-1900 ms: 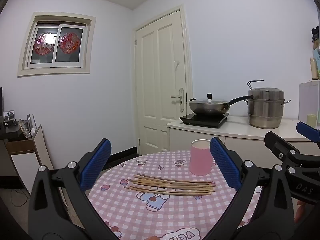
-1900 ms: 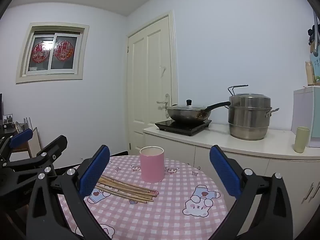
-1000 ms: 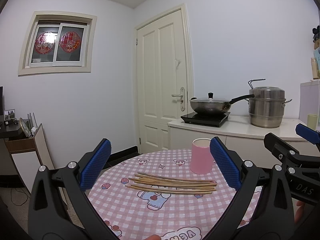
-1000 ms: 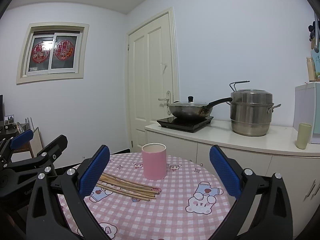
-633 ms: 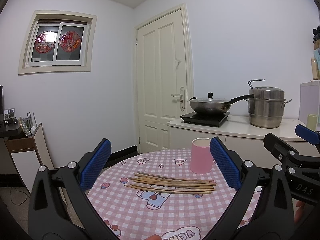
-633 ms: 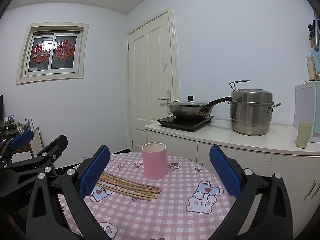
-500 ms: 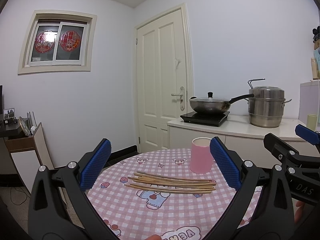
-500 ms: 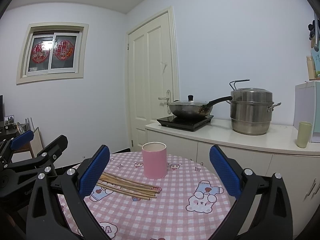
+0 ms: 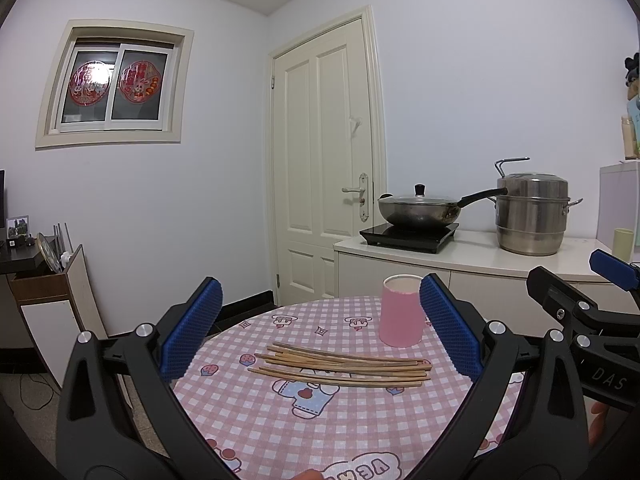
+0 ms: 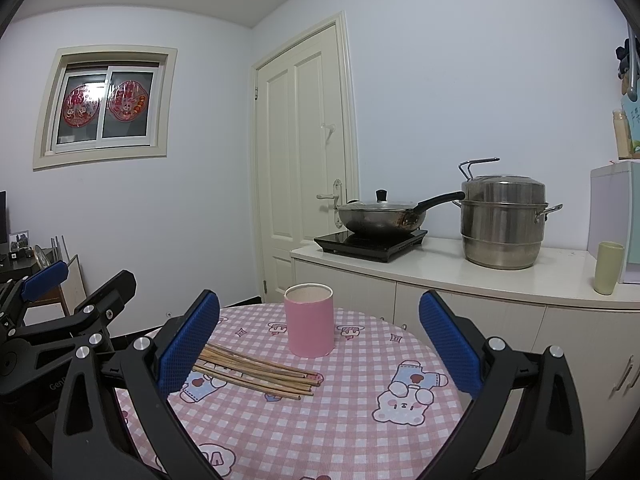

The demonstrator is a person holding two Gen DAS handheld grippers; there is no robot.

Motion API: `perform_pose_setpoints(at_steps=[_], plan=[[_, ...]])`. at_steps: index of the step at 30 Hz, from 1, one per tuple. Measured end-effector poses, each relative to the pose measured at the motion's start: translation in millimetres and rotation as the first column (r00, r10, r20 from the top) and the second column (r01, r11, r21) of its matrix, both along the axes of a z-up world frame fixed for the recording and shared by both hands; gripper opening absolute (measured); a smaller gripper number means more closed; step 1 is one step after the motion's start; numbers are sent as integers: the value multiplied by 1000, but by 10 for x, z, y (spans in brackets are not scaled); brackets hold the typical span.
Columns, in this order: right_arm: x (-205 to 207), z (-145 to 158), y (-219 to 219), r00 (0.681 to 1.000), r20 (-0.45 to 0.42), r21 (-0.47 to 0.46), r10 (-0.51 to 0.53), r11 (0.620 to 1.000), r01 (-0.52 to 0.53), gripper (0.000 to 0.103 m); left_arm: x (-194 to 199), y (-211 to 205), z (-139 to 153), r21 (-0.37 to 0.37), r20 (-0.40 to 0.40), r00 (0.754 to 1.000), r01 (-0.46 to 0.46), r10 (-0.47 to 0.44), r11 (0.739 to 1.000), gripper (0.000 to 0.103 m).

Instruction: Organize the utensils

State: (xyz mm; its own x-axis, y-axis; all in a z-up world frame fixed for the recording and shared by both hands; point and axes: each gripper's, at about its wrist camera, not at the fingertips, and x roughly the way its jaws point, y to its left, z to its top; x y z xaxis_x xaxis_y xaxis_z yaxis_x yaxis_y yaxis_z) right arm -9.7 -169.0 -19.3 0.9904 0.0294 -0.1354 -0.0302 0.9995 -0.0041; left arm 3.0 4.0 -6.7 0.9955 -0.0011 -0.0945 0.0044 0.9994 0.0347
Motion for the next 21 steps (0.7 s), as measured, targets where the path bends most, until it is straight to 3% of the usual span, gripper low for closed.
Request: perform_pose_setpoints(at_steps=[21], plan=[[22, -5, 9, 1000, -17, 8, 7, 1000, -7, 96, 22, -17, -27, 2, -7, 1000, -4, 4, 1000, 97]])
